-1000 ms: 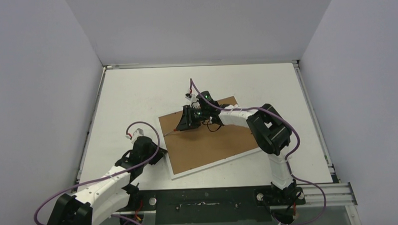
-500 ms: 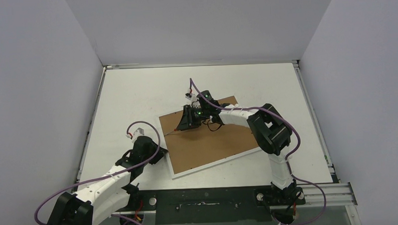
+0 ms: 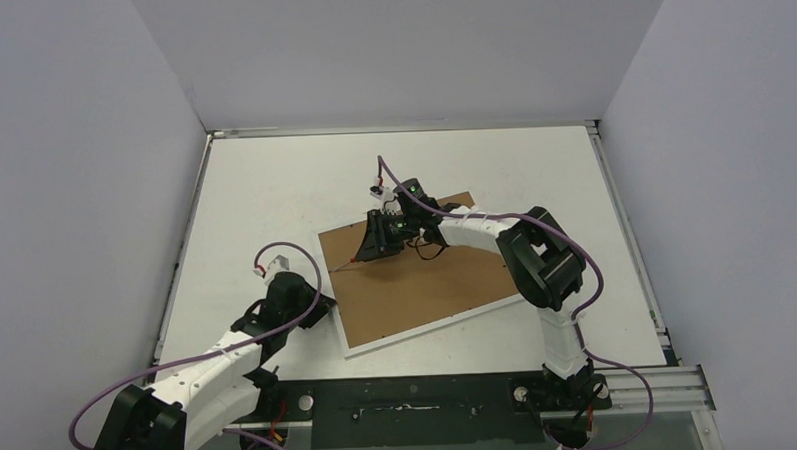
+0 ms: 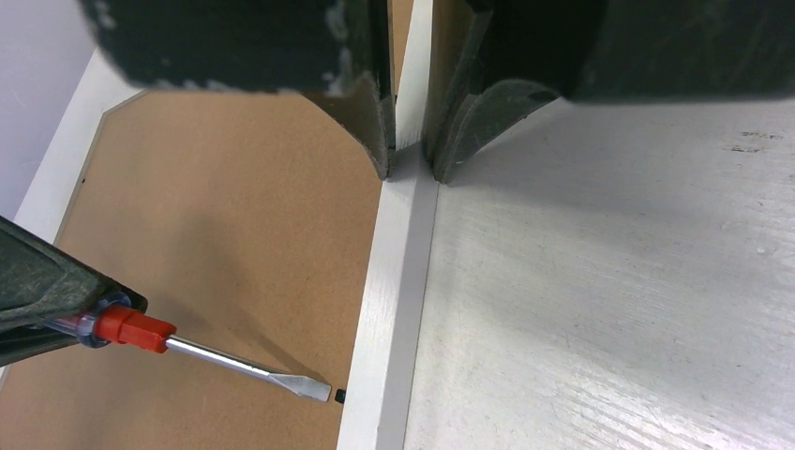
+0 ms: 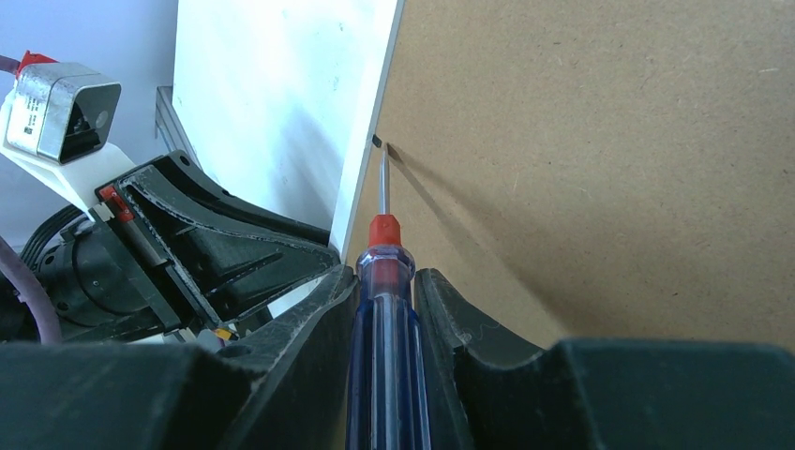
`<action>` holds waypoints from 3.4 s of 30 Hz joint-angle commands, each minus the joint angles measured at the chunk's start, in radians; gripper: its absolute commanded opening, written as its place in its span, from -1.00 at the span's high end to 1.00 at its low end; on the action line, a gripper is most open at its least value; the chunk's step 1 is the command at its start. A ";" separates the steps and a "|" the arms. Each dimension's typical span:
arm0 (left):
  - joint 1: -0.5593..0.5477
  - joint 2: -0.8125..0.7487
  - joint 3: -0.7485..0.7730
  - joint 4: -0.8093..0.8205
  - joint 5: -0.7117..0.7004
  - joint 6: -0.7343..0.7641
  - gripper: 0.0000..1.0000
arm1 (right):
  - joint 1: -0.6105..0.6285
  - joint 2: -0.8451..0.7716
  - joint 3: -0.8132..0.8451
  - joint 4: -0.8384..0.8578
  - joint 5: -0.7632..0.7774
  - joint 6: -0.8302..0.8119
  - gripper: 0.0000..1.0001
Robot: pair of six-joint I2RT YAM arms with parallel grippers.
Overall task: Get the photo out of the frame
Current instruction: Release the photo frame item from the photo frame.
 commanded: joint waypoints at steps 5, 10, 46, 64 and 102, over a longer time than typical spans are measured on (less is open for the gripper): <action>0.005 0.030 -0.011 -0.096 0.000 0.044 1.00 | 0.028 0.026 0.036 -0.016 0.021 -0.009 1.00; 0.005 0.036 -0.025 -0.074 0.011 0.052 1.00 | 0.034 0.050 0.040 0.000 0.017 -0.002 1.00; 0.010 -0.028 -0.082 -0.090 0.020 0.052 1.00 | 0.063 0.139 0.116 -0.003 -0.114 -0.045 1.00; 0.019 -0.074 -0.098 -0.124 -0.001 0.012 1.00 | 0.216 0.120 0.386 -0.388 0.161 -0.227 1.00; 0.316 0.125 0.483 -0.395 0.029 0.212 -0.43 | 0.086 0.090 0.234 -0.233 0.068 -0.164 1.00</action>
